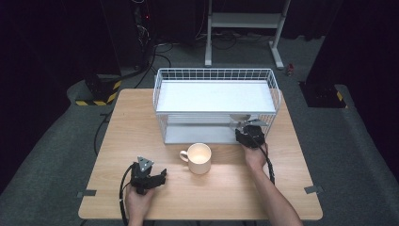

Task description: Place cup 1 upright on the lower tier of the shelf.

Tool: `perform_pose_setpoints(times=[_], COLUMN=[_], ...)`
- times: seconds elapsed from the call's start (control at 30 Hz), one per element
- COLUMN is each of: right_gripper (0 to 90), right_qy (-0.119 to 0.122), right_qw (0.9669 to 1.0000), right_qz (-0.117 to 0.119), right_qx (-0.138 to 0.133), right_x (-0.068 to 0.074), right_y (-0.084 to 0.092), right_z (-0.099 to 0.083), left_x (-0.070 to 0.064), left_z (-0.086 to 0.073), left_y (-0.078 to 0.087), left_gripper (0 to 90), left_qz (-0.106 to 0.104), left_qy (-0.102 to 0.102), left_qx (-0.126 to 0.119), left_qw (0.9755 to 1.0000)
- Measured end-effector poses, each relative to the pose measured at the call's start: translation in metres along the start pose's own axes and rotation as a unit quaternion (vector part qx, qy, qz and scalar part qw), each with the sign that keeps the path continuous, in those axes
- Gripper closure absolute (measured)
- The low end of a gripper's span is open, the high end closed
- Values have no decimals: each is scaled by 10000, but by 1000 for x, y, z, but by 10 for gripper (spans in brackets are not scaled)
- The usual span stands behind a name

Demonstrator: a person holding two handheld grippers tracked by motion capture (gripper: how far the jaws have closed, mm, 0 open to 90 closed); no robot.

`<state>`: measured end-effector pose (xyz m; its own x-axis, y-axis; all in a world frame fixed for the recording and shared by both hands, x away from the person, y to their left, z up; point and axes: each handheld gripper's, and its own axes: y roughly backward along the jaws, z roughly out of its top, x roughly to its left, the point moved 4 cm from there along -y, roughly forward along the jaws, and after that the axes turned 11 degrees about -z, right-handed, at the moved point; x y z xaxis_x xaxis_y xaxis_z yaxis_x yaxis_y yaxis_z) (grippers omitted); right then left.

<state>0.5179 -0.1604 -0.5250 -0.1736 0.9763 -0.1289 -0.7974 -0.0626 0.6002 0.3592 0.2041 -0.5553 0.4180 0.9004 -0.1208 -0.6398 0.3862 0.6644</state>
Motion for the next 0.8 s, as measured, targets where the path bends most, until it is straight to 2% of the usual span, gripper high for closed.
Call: perform_pose_setpoints(times=[0.13,0.33,0.37,0.57,0.63,0.67,0.77,0.8], right_gripper=[554,583,590,600,588,573,508,492], right_qy=[60,-90,-21,8,-42,54,-33,40], right_qw=[10000,9999,10000,10000,10000,10000,10000,10000], right_qz=[-41,-28,-53,-47,-40,-40,12,36], right_qx=[-64,41,50,5,51,15,81,48], right_x=[0,-1,-2,-2,-1,-2,-2,-3], right_y=[-3,-7,-10,-10,-8,-8,-5,-5], right_z=[0,-2,-2,-1,-2,-2,-5,-6], left_x=[0,0,0,0,0,0,0,0], left_z=[0,0,0,0,0,0,0,0], left_y=[0,0,0,0,0,0,0,0], left_gripper=[206,206,206,206,206,206,206,206], left_qz=[0,4,-1,2,-1,2,2,-3], left_qy=[3,-3,3,0,-5,0,-1,-6], left_qx=[-2,-6,-1,-2,3,-3,-3,8], left_qw=[10000,10000,10000,10000,10000,10000,10000,10000])
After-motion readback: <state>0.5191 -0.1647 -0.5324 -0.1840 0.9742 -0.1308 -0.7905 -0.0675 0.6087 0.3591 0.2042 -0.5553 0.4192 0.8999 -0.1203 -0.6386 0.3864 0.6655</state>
